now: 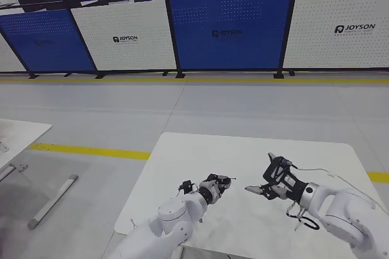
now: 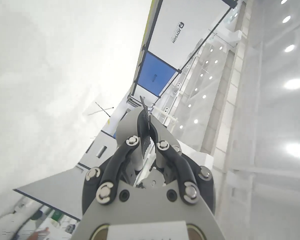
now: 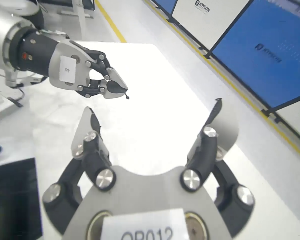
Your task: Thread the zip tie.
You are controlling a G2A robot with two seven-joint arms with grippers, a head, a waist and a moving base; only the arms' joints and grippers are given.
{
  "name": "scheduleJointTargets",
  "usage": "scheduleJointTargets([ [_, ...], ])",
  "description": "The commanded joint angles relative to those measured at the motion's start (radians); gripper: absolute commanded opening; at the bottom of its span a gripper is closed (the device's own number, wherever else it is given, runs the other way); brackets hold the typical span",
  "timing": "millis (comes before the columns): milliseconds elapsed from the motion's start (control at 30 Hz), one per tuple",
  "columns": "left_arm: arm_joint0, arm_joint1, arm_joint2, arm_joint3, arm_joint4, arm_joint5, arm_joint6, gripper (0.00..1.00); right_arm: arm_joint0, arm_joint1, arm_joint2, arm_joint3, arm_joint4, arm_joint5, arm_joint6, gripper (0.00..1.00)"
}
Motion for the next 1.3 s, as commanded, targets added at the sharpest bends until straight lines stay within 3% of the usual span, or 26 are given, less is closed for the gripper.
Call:
scheduleJointTargets([
  [0,0.012,0.001,0.013,-0.004,0.109,-0.028,-0.001,0.00,0.007,0.006,-0.007,0.012,0.182,0.000,0.062,1.00],
  [67,0.024,0.000,0.020,-0.004,0.140,-0.050,-0.014,0.00,0.032,0.008,-0.020,0.044,0.315,0.000,0.117,1.00],
  [500,0.024,0.000,0.019,-0.002,0.148,-0.057,-0.014,0.00,0.032,0.008,-0.020,0.044,0.315,0.000,0.117,1.00],
  [567,0.026,0.000,0.025,0.002,0.237,-0.092,0.000,0.00,0.019,0.005,-0.023,0.049,0.395,0.000,0.128,1.00],
  [733,0.057,-0.003,0.067,0.000,0.493,-0.169,0.065,0.00,0.059,-0.004,-0.010,0.141,0.738,0.000,0.282,1.00],
  [833,0.075,-0.004,0.084,-0.002,0.627,-0.182,0.092,0.00,0.080,-0.018,-0.004,0.208,0.905,0.000,0.381,1.00],
  [900,0.082,-0.004,0.095,-0.003,0.697,-0.167,0.097,0.00,0.090,-0.031,-0.006,0.253,0.973,0.000,0.438,1.00],
  [1000,0.089,-0.011,0.103,-0.012,0.707,-0.157,0.101,0.00,0.115,-0.060,-0.011,0.321,1.080,0.000,0.541,1.00],
  [1267,0.089,-0.011,0.103,-0.012,0.707,-0.157,0.101,0.00,0.115,-0.060,-0.011,0.321,1.080,0.000,0.541,1.00],
])
